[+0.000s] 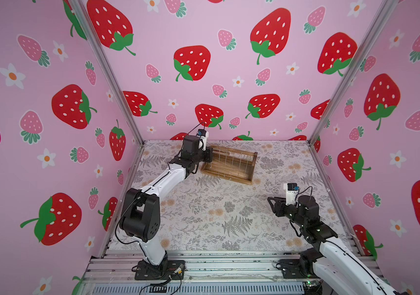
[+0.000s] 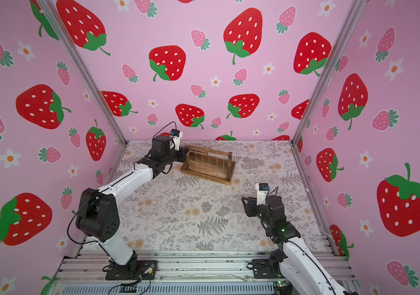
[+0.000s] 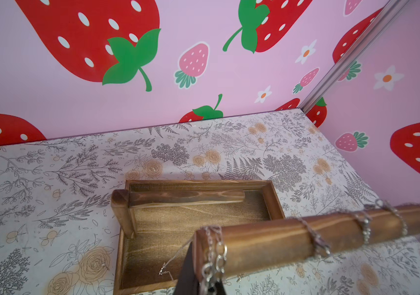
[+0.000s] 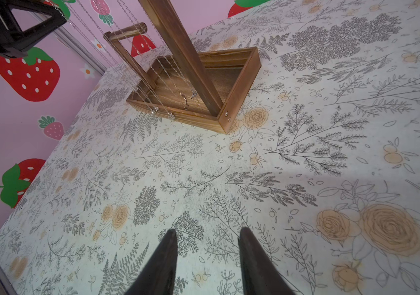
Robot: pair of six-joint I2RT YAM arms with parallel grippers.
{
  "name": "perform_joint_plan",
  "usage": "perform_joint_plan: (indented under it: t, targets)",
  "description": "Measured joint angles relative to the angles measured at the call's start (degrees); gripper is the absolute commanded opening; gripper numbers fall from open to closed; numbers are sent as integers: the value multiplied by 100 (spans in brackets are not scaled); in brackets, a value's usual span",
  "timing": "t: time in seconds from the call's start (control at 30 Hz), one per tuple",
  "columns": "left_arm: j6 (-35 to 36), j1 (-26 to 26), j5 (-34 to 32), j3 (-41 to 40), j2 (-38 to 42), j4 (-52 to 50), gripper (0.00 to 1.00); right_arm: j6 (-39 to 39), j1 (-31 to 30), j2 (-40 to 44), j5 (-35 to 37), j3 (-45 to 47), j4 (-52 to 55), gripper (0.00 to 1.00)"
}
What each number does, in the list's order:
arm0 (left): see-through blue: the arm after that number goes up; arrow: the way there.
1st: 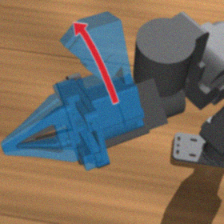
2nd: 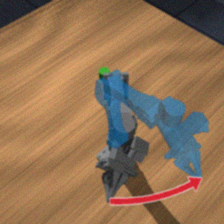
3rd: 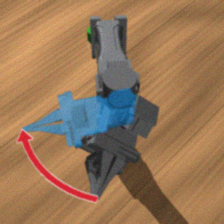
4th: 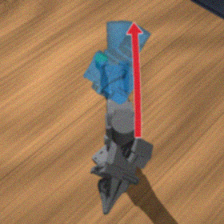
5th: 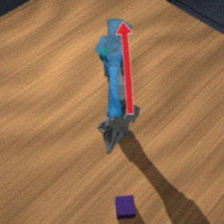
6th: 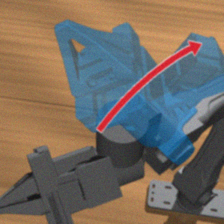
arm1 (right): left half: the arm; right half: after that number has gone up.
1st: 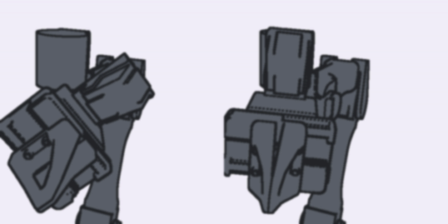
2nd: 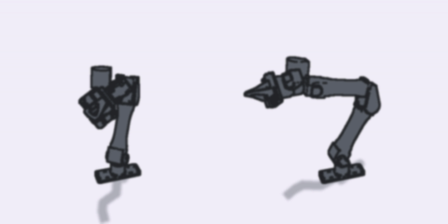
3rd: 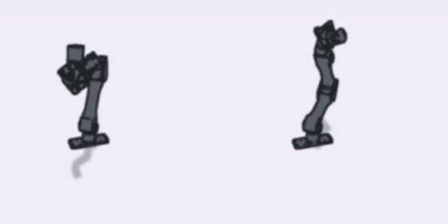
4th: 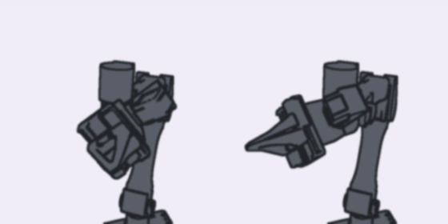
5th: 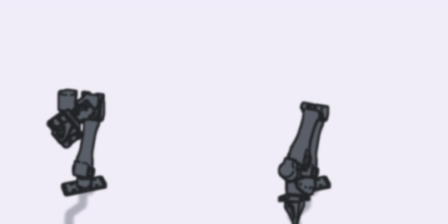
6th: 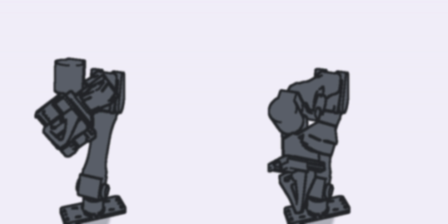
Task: Take the necklace off the jewelry display stand
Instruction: Take off the necklace from the stand.
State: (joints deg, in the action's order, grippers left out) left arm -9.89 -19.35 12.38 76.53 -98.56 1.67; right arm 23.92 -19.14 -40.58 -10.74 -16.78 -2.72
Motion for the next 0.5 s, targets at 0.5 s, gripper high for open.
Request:
perform_joint_plan:
  t: [0.5]
  targets:
    - [-59, -26, 11, -590, 442, 94, 0, 2, 0, 2, 0, 0, 2, 40]
